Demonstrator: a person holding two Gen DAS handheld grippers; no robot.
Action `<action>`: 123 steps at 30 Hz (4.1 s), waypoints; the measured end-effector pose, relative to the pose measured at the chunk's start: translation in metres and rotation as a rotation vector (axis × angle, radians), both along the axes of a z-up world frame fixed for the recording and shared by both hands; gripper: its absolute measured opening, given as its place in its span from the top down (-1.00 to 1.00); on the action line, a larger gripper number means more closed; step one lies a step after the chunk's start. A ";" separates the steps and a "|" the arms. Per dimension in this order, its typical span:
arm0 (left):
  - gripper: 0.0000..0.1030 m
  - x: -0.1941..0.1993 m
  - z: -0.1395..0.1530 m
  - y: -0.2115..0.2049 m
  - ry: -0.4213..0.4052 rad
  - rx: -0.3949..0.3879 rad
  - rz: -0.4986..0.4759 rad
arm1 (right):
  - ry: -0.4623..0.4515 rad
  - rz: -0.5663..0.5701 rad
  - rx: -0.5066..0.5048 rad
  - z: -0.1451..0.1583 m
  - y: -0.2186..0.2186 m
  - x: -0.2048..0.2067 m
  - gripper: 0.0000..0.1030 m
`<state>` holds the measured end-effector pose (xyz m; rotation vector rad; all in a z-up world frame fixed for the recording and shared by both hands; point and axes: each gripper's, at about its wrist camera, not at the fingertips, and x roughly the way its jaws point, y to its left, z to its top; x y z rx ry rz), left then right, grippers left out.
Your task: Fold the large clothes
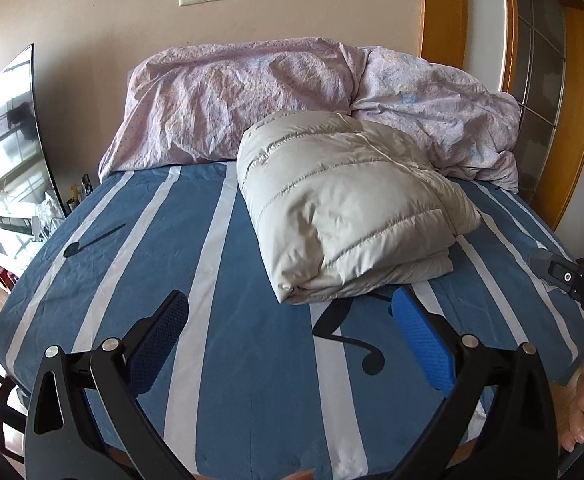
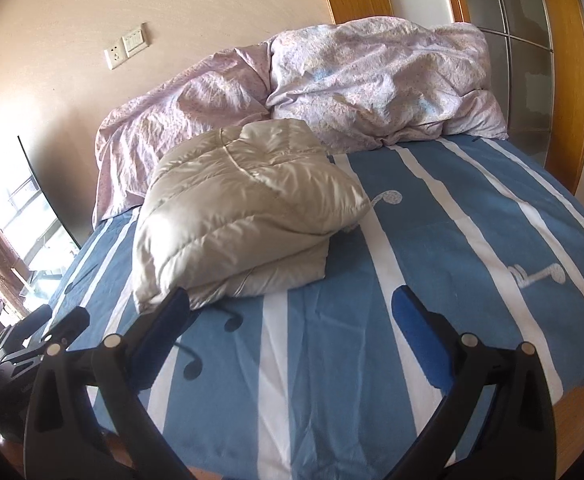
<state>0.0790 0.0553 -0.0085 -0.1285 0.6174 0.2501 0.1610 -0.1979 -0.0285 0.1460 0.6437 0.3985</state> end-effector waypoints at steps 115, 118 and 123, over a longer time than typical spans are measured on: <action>-0.97 -0.040 0.026 -0.049 0.013 -0.030 -0.100 | 0.015 0.065 0.107 0.007 -0.027 -0.059 -0.96; -0.97 -0.039 0.027 -0.049 0.013 -0.032 -0.103 | 0.014 0.065 0.105 0.007 -0.027 -0.058 -0.96; -0.97 -0.039 0.027 -0.049 0.013 -0.031 -0.104 | 0.015 0.065 0.105 0.007 -0.027 -0.058 -0.96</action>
